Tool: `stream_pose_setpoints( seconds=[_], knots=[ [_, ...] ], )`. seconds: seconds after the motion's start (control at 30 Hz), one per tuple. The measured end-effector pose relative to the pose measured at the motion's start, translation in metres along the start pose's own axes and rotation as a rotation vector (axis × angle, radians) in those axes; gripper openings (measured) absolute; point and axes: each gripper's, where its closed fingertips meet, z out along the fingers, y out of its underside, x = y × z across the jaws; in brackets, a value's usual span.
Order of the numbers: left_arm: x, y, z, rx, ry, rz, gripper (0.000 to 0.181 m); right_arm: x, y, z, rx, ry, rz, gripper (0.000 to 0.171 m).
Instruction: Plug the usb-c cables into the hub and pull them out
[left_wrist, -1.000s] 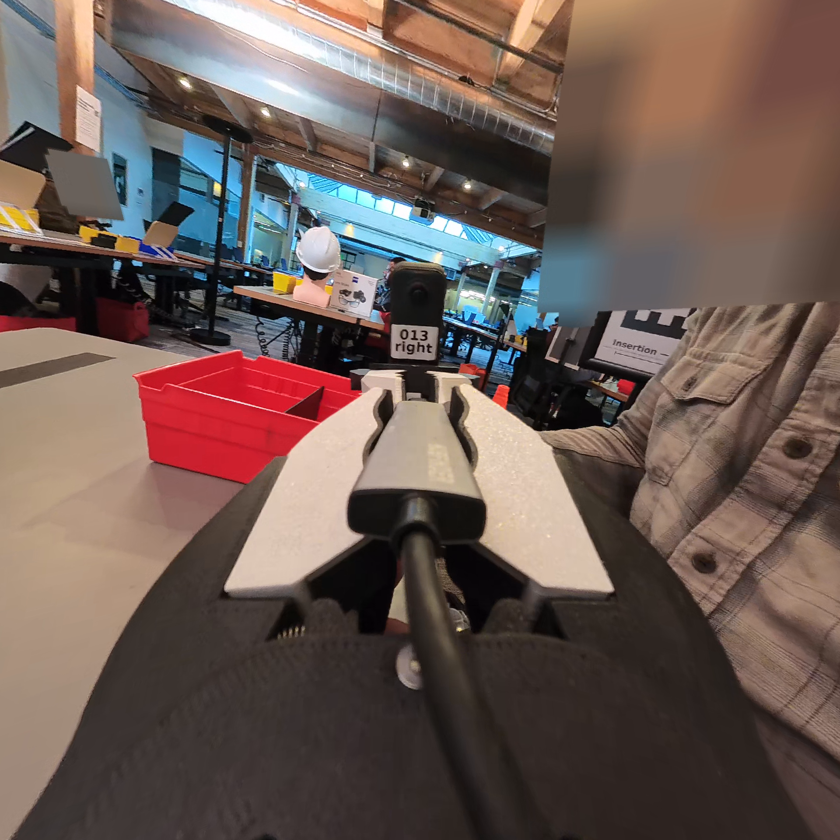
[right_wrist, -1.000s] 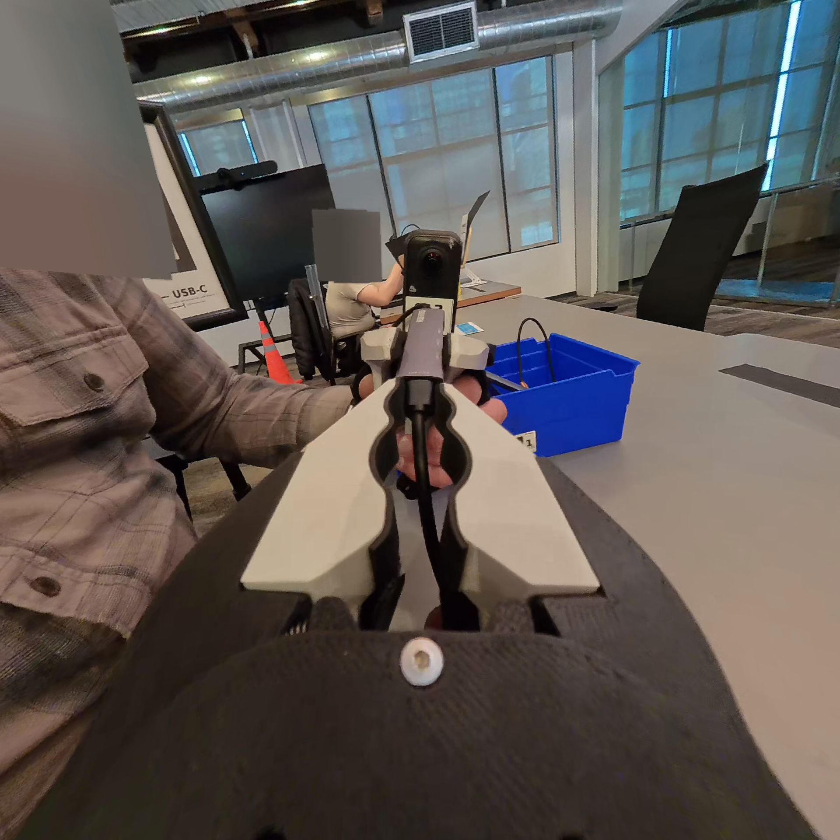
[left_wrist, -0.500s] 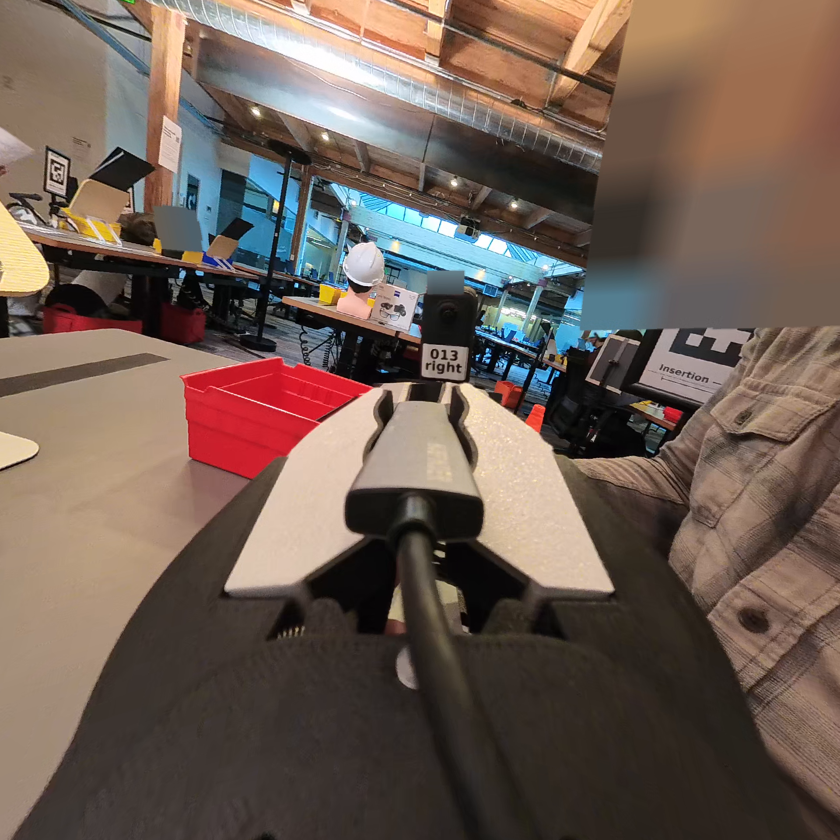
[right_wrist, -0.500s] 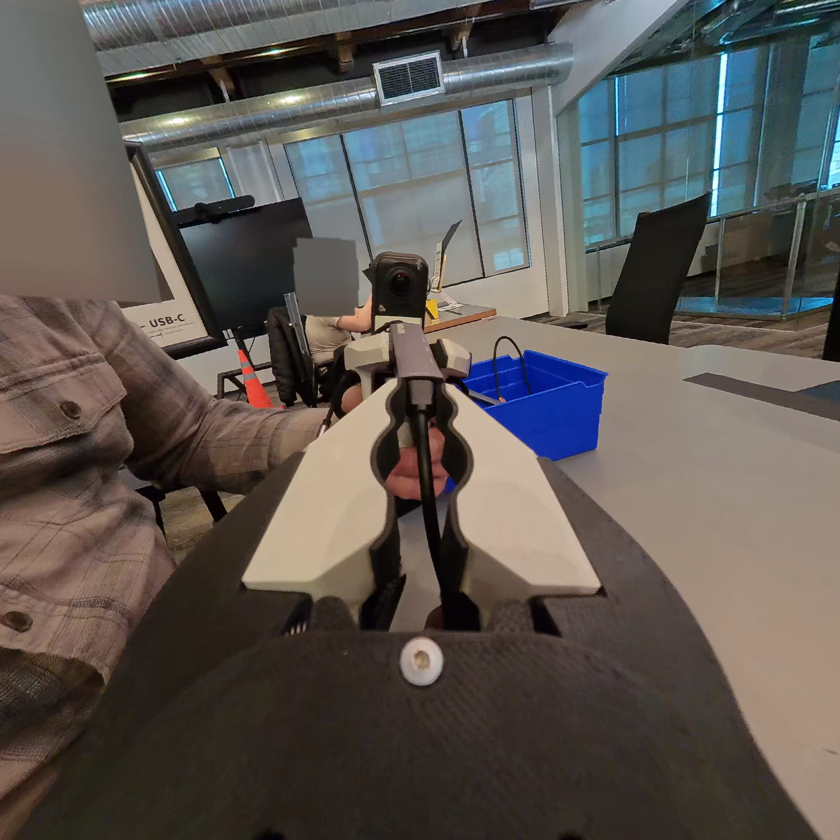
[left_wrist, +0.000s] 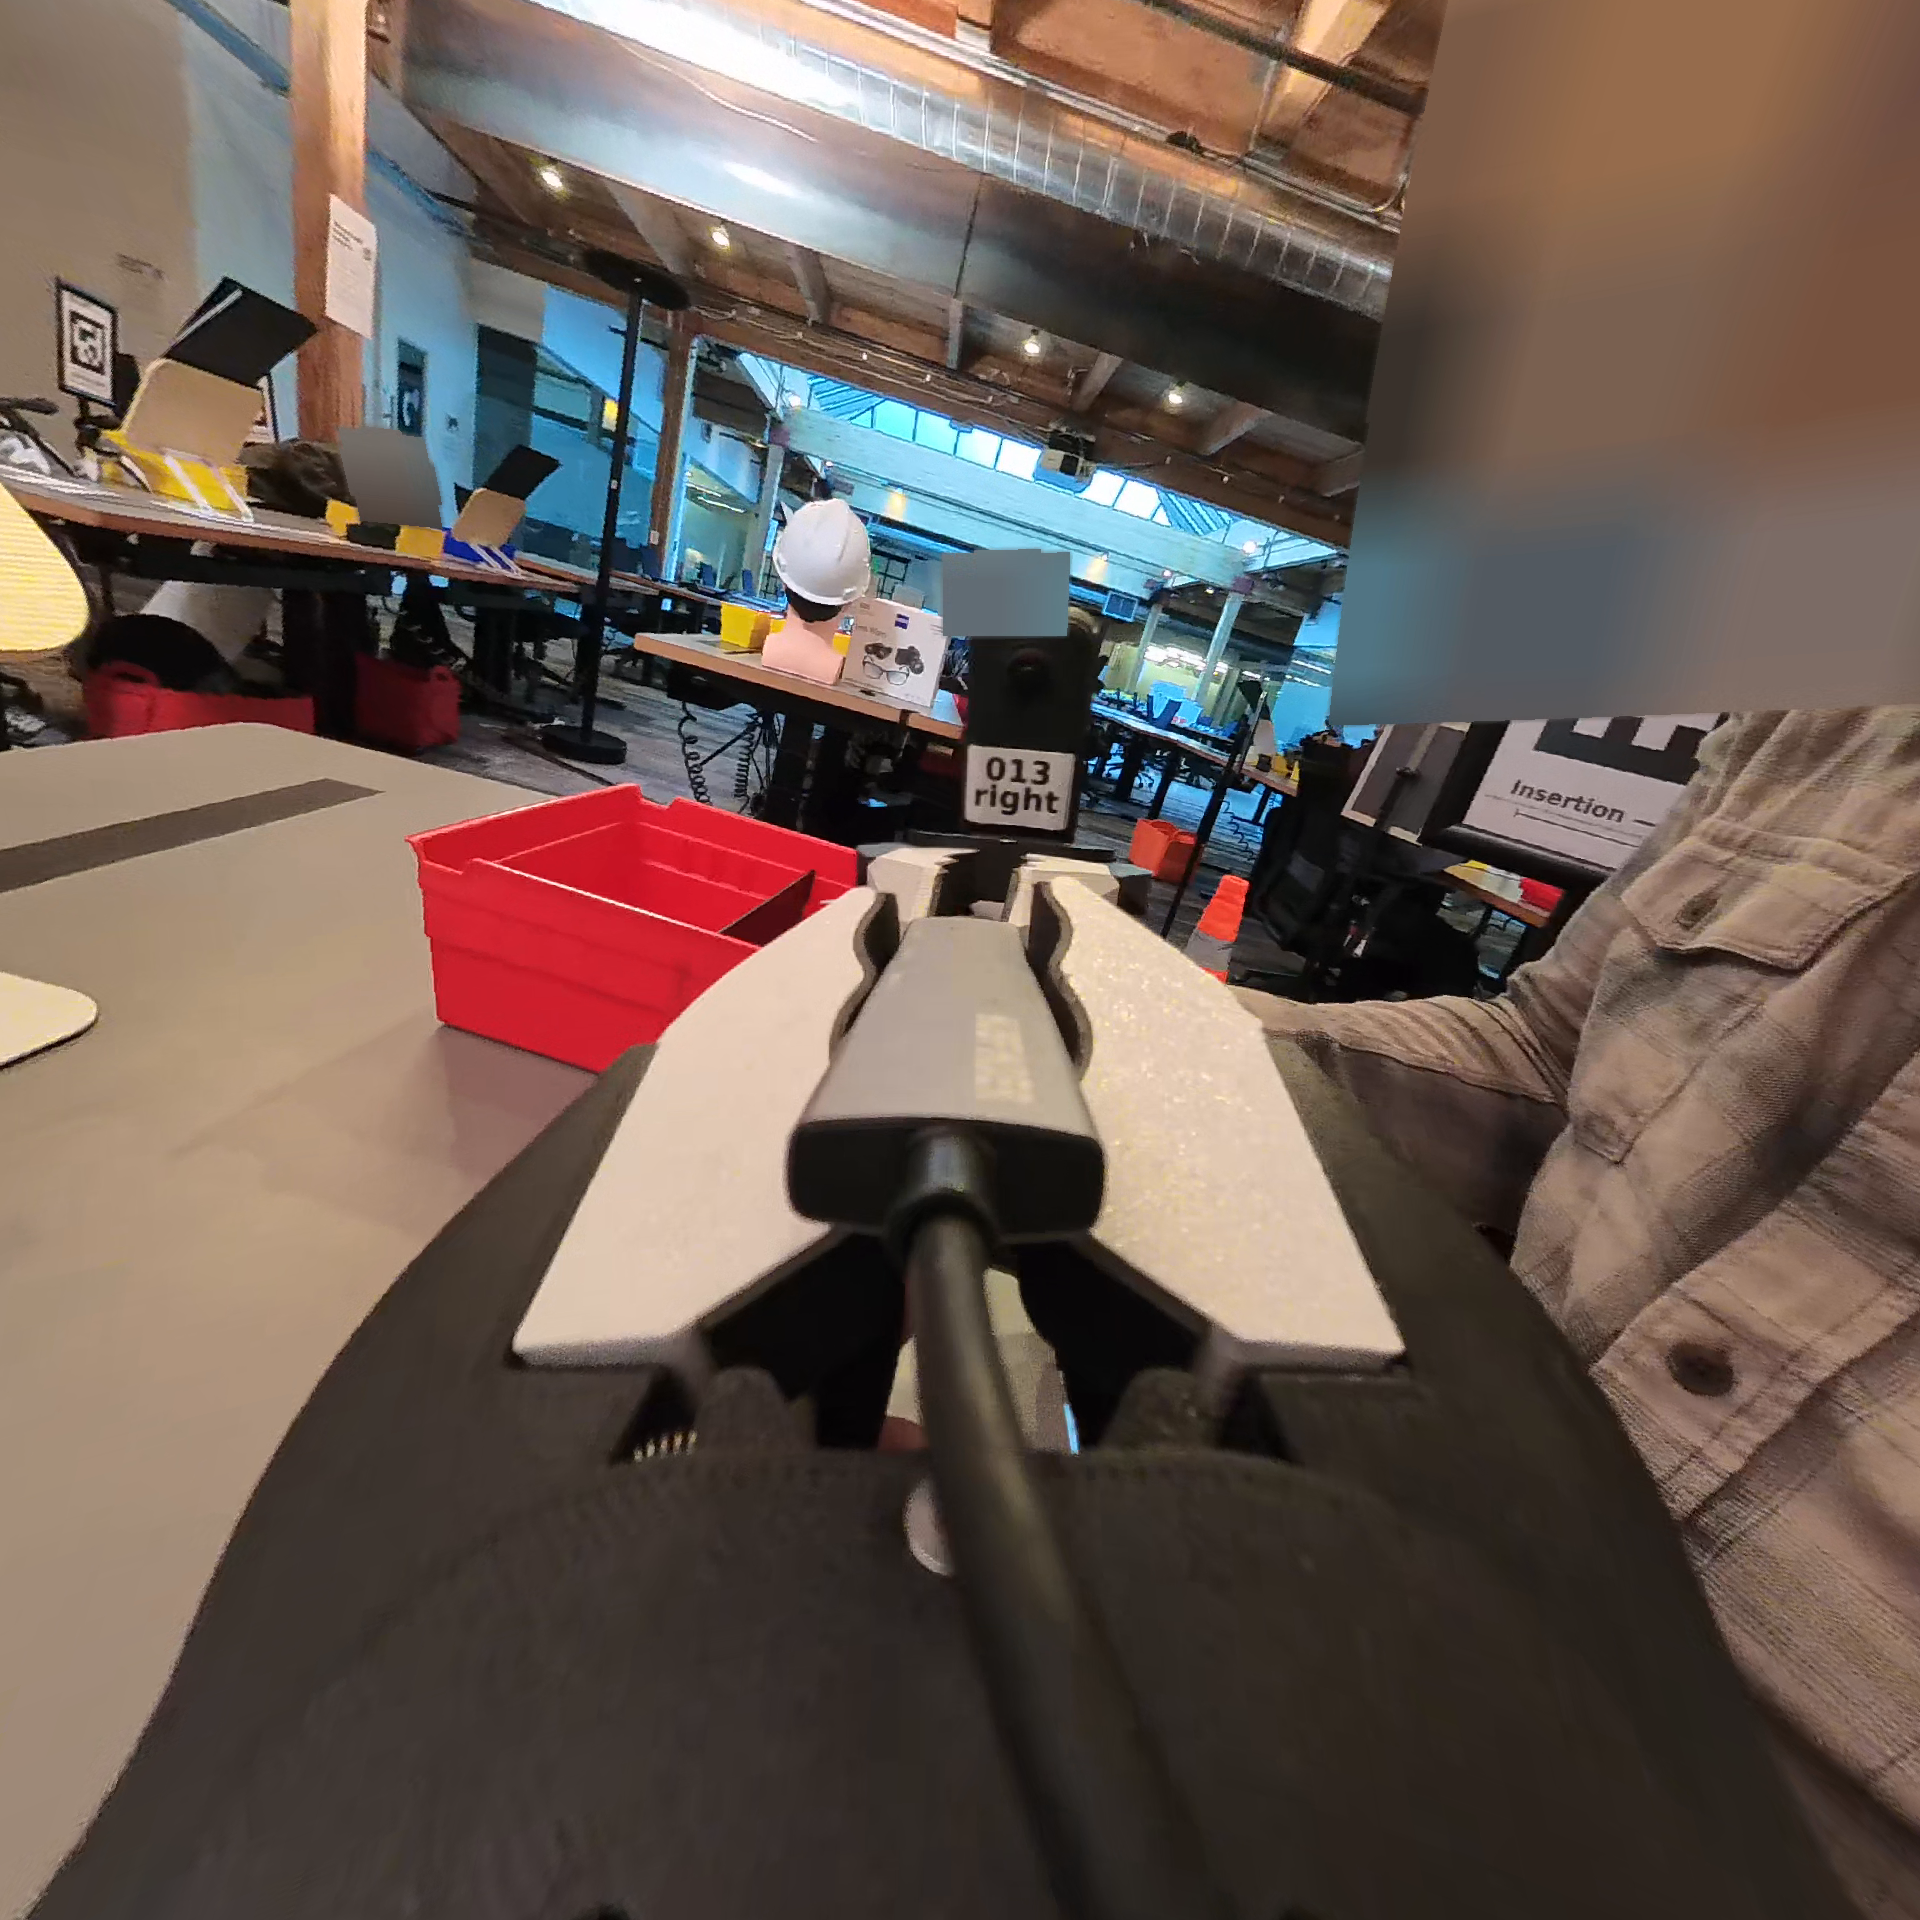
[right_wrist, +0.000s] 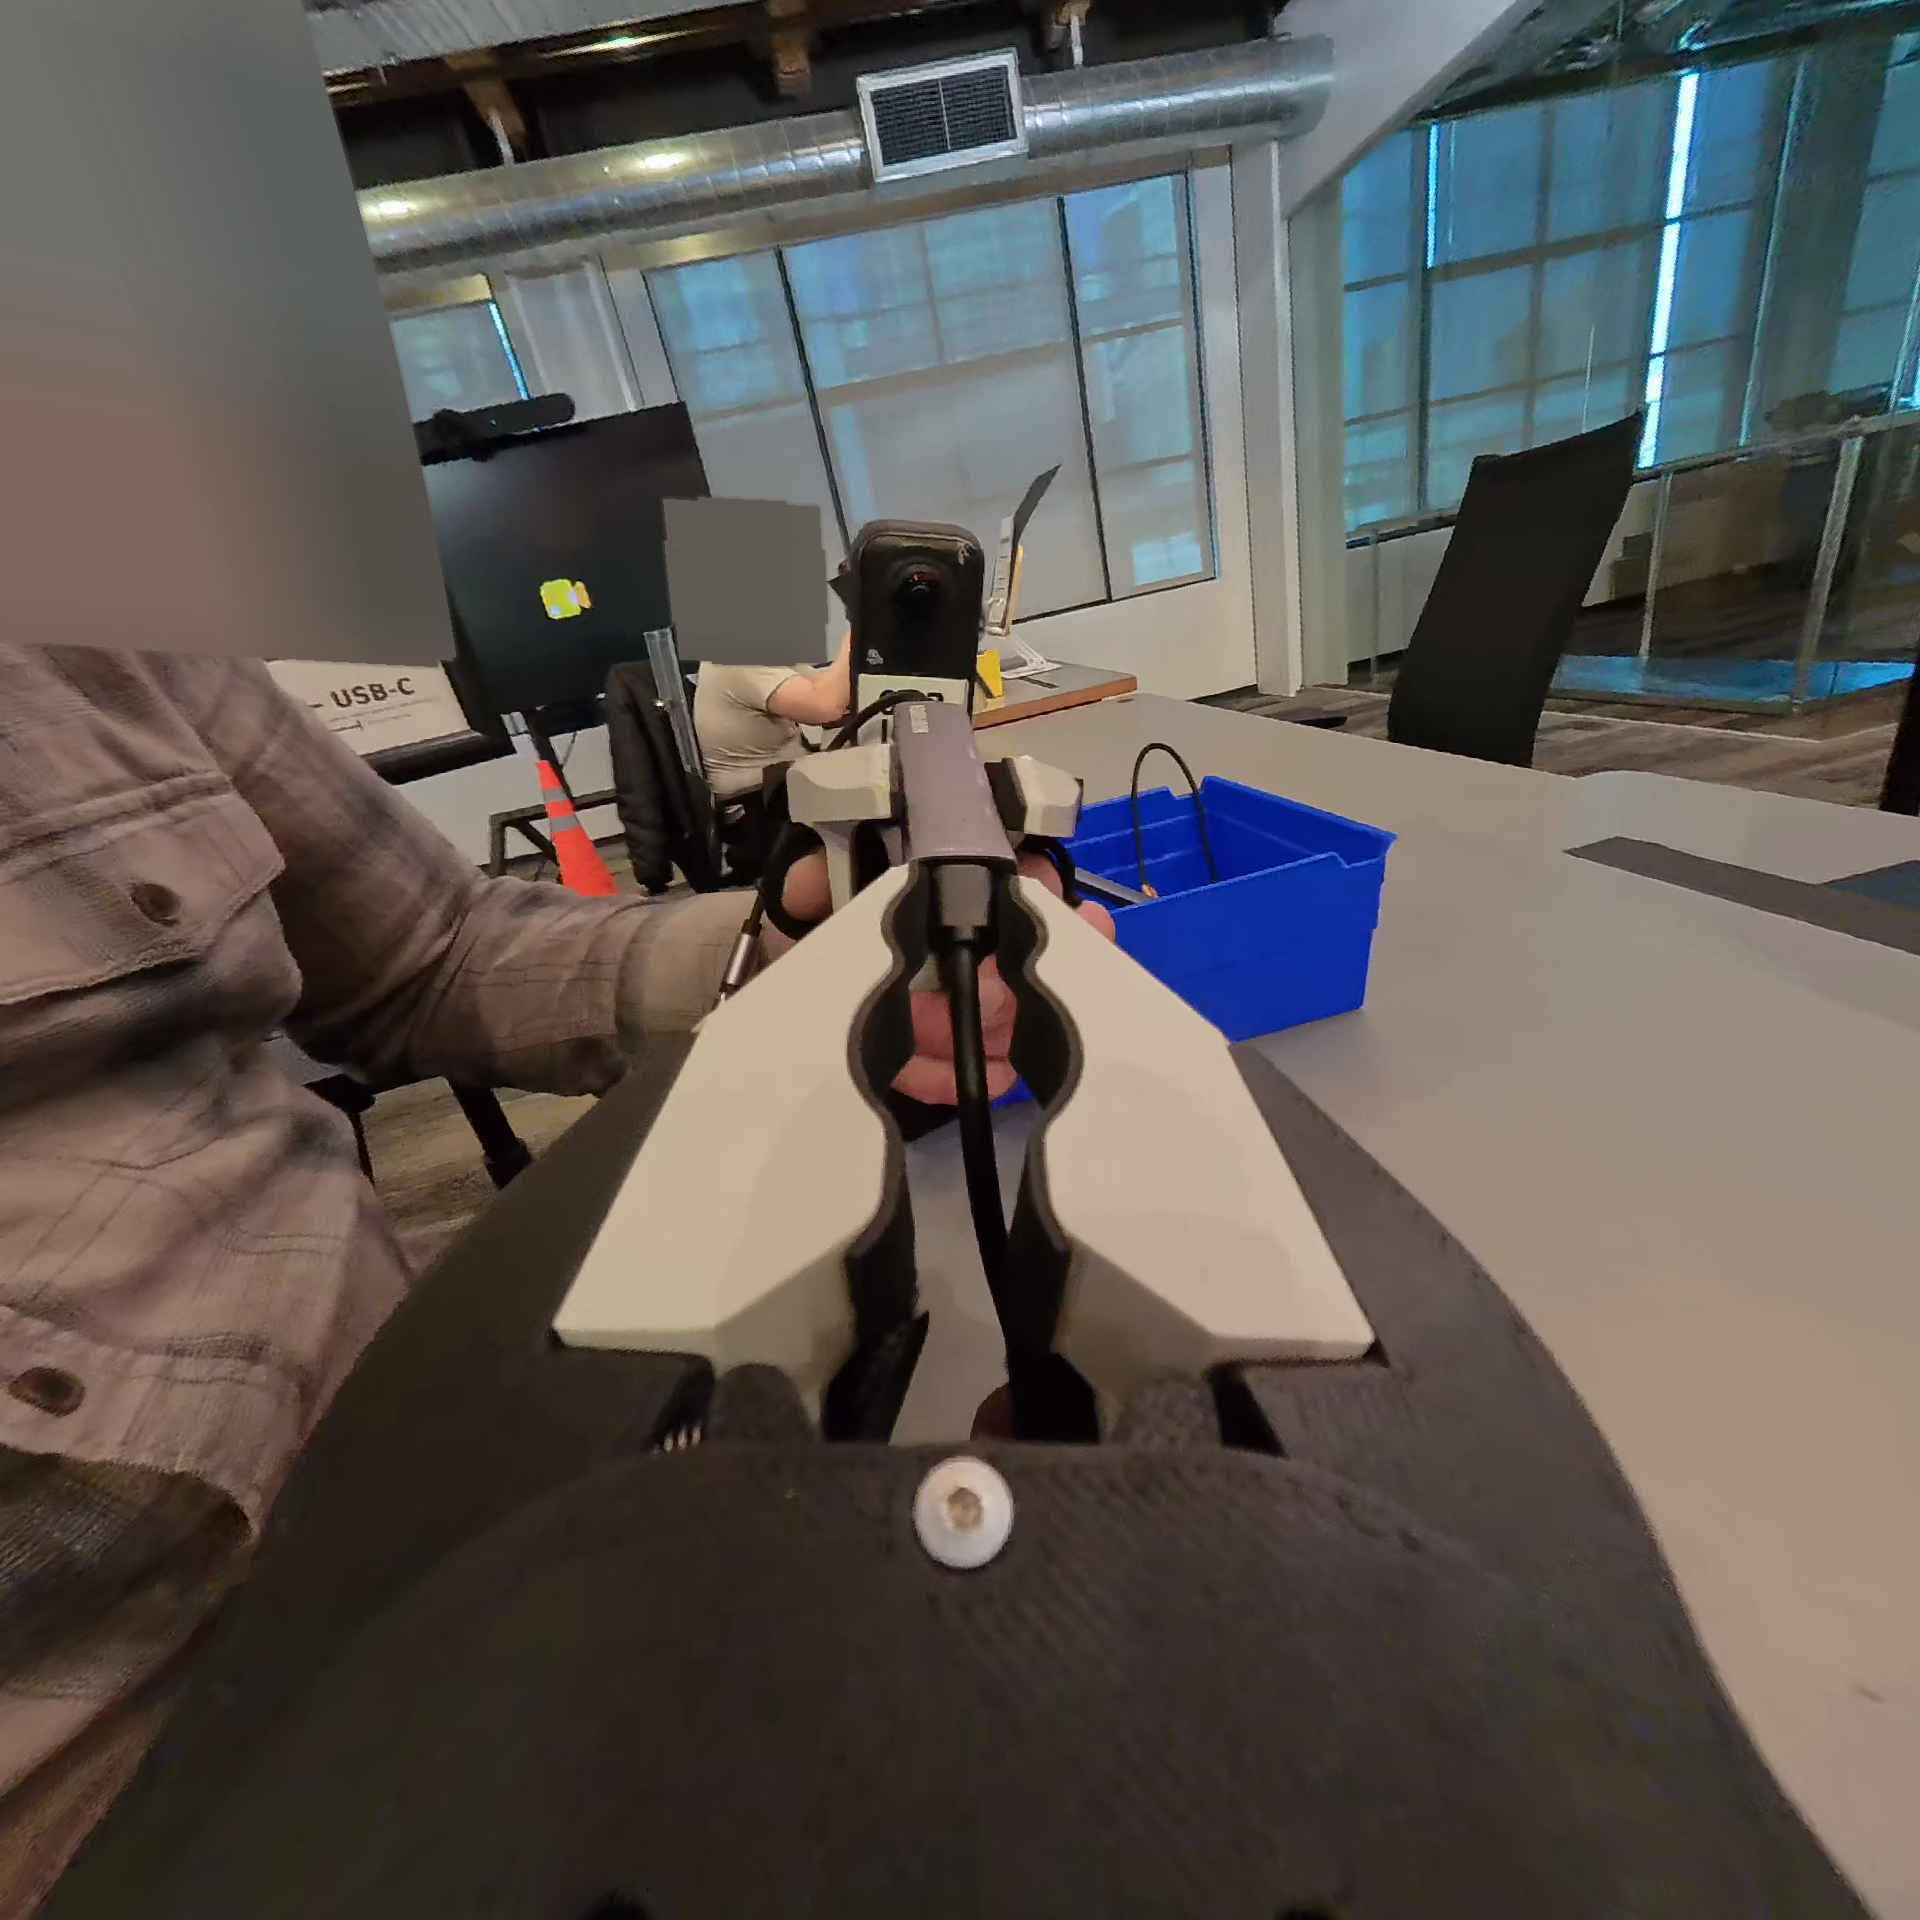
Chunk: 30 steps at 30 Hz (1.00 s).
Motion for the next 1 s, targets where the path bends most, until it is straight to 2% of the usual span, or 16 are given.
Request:
stream_pose_setpoints(
  seconds=[0.3,0.63,0.87,1.0],
  knots=[
    [0.015,0.005,-0.002,-0.052,0.113,0.002,0.025,-0.014,0.004,-0.001,-0.002,-0.101,0.013,0.01],
    [0.003,0.0,-0.001,-0.043,0.011,0.052,0.025,-0.001,0.0,0.002,0.001,0.003,-0.017,0.01],
    [0.019,-0.001,0.0,-0.021,0.111,0.037,0.025,-0.017,-0.002,0.0,0.016,-0.098,-0.013,0.01],
    [0.017,-0.001,0.0,-0.02,0.101,0.043,0.025,-0.013,-0.002,0.0,0.005,-0.063,-0.034,0.01]
  ],
)
